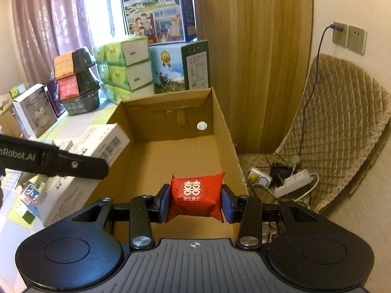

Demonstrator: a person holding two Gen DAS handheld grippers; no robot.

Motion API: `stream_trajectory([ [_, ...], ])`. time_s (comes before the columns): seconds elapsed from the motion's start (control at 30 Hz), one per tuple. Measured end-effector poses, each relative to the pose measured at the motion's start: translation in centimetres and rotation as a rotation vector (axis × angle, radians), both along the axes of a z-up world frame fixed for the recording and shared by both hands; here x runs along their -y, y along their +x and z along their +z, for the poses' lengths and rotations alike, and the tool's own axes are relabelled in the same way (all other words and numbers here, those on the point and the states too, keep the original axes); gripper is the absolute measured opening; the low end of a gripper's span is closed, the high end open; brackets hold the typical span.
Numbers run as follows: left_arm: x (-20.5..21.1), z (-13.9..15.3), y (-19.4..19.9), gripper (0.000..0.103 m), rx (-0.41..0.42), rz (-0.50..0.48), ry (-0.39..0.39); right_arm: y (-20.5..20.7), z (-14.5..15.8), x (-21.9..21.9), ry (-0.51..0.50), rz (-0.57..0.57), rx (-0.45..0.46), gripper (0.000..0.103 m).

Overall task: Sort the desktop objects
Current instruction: 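Carry the white box and red packet over the cardboard box with both tools, then open both tools to drop the white box and red packet into the cardboard box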

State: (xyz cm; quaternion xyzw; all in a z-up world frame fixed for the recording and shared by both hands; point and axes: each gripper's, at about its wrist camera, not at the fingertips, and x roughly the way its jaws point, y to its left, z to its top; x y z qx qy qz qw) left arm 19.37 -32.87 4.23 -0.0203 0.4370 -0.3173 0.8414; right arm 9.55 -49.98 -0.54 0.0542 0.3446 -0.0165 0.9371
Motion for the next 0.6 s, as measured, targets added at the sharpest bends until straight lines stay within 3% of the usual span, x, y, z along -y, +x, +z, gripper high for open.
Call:
stream_trajectory([
  [0.17,0.6,-0.8,0.6,0.071,-0.011,0.006,-0.024,0.3,-0.7,0.1,-0.003,0.003,-0.010,0.040],
  [0.27,0.6,-0.7,0.7,0.082,0.000,0.021,-0.029,0.2,-0.9,0.2,0.000,0.005,-0.013,0.040],
  [0.53,-1.4,0.3,0.2,0.082,0.040,0.044,-0.030,0.0,-0.9,-0.3,0.007,0.018,-0.004,0.042],
  [0.6,-2.2,0.6,0.0,0.082,0.042,0.051,-0.036,-0.1,-0.7,-0.3,0.015,0.016,0.014,0.068],
])
